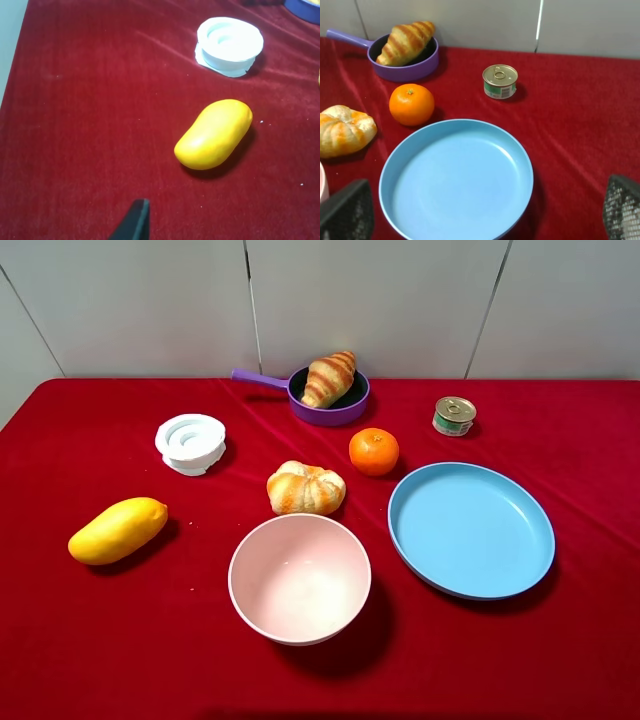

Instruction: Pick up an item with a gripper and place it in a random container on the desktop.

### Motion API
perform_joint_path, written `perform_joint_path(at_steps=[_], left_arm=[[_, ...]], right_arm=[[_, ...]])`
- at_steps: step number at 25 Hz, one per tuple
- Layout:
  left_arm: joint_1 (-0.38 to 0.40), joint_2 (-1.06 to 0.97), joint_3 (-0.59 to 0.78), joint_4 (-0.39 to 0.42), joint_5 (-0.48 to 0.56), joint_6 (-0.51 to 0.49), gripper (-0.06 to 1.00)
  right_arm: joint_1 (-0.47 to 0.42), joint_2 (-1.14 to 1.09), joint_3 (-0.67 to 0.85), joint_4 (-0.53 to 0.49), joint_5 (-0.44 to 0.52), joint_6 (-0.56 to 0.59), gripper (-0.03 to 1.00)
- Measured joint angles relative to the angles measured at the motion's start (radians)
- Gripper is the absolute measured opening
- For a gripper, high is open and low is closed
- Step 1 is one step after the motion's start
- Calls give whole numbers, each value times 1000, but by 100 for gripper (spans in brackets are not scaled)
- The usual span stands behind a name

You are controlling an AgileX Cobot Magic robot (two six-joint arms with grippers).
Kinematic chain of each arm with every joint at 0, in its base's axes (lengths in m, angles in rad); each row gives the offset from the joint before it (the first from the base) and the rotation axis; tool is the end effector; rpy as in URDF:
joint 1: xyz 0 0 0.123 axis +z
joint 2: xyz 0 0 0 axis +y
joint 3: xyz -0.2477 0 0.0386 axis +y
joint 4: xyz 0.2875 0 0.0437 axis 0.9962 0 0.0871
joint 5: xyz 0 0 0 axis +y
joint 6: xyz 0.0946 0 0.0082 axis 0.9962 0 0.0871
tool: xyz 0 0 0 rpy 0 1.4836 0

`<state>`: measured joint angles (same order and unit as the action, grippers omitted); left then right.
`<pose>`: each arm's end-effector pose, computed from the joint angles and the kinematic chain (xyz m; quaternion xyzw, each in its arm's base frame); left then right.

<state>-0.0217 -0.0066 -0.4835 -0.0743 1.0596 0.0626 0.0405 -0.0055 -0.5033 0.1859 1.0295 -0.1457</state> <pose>0.0690 -0.0076 0.2899 0.0373 0.8541 -0.0265 0.5181 0.0666 0.0178 0.2997 -0.0805 0.8351 0.0645 0.5403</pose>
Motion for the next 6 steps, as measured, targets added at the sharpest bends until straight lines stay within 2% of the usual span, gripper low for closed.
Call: perform_joint_path(at_steps=[6], left_arm=[[0, 0, 0, 0, 0, 0, 99]], right_arm=[[0, 0, 0, 0, -1, 0, 69]])
